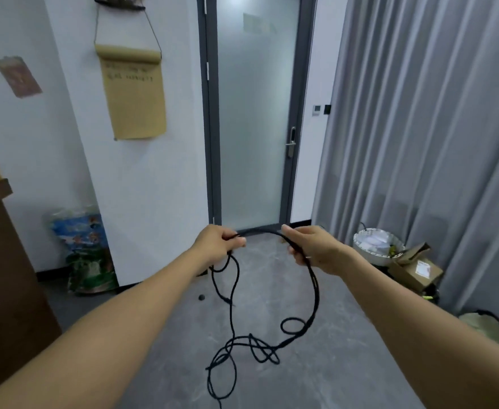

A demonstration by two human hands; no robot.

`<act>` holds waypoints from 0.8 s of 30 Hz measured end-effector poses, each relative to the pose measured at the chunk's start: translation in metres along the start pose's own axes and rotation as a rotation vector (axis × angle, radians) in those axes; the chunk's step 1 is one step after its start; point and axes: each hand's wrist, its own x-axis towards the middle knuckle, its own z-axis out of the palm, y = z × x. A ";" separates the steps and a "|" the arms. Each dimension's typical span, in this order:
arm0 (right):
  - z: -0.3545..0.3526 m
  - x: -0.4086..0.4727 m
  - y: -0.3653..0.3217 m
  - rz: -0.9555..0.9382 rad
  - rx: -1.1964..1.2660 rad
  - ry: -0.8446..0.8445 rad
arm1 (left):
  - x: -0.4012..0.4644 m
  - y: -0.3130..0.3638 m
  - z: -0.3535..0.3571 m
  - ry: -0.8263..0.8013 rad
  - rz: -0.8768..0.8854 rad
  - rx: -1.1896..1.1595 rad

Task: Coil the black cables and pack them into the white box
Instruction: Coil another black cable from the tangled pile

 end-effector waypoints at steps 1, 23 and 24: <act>0.010 0.002 -0.011 -0.024 -0.040 -0.045 | 0.005 0.002 -0.005 -0.013 0.023 0.000; 0.034 0.047 -0.061 -0.038 0.163 0.517 | 0.049 -0.015 -0.103 -0.023 -0.034 -0.294; 0.034 0.047 -0.062 -0.061 0.177 0.470 | 0.049 -0.013 -0.103 -0.029 -0.032 -0.293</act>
